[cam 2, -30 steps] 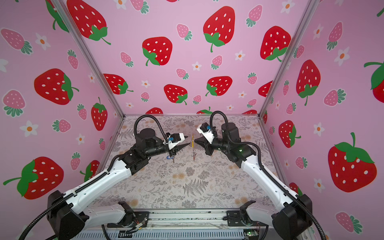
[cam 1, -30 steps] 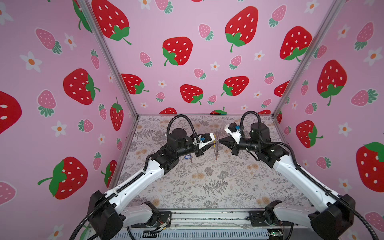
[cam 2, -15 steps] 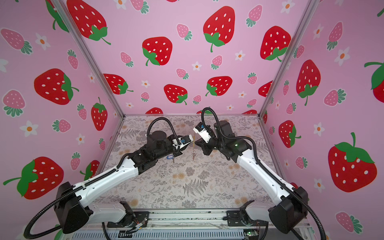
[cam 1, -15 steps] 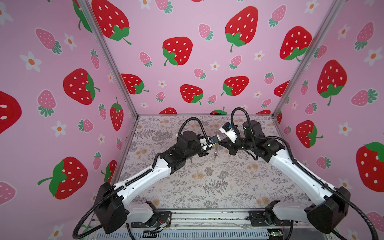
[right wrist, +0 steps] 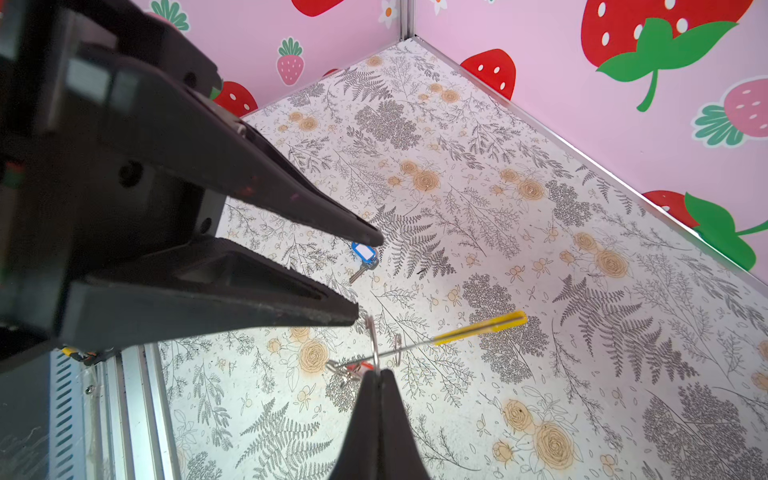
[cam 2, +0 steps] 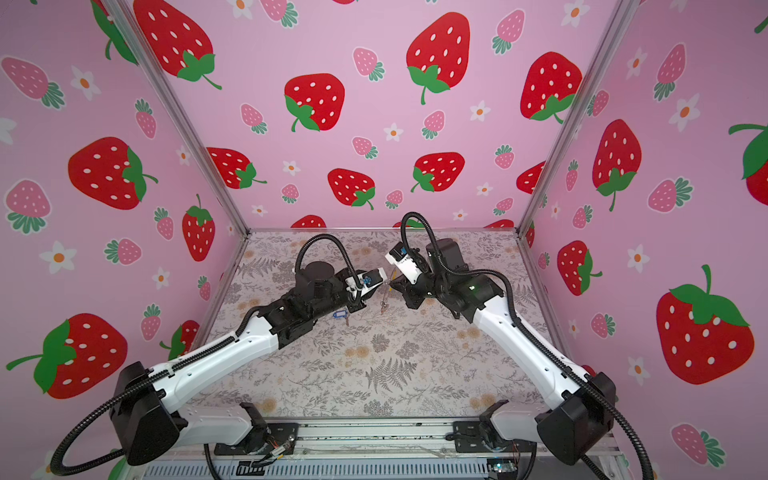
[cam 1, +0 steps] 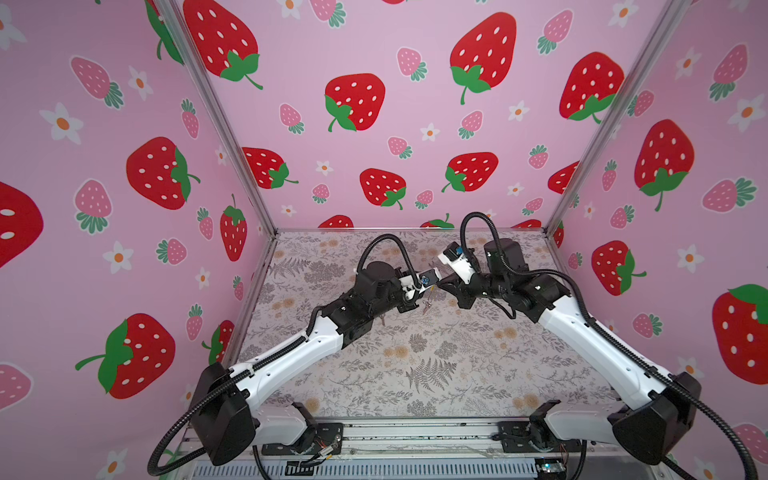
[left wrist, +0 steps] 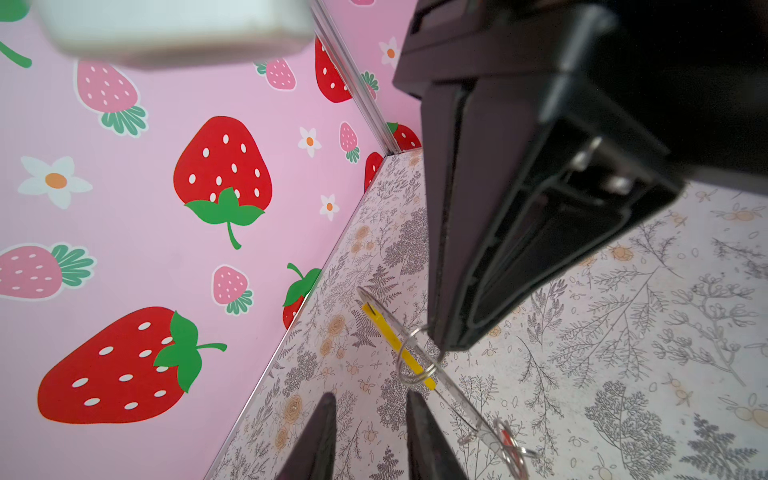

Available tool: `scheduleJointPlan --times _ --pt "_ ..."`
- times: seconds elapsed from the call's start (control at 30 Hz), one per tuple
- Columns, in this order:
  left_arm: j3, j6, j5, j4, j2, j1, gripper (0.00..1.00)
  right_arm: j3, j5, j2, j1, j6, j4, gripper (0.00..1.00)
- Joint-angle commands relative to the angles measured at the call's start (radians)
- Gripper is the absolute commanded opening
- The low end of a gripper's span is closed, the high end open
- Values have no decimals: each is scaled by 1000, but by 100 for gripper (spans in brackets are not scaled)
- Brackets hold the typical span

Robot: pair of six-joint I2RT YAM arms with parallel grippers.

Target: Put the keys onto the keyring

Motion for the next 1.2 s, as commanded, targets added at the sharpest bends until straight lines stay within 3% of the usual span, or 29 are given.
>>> scheduleJointPlan --times 0.0,0.27,0.9,1.17 --pt "51 -17 30 34 14 -5 31 37 8 10 12 -3 -25 0" --pt "57 -40 80 37 31 -5 28 53 16 14 24 -5 -26 0" --pt "73 -51 78 21 49 -6 15 44 23 -15 38 -46 -5 0" --pt "51 -56 54 41 31 -5 27 22 46 -33 38 -58 4 0"
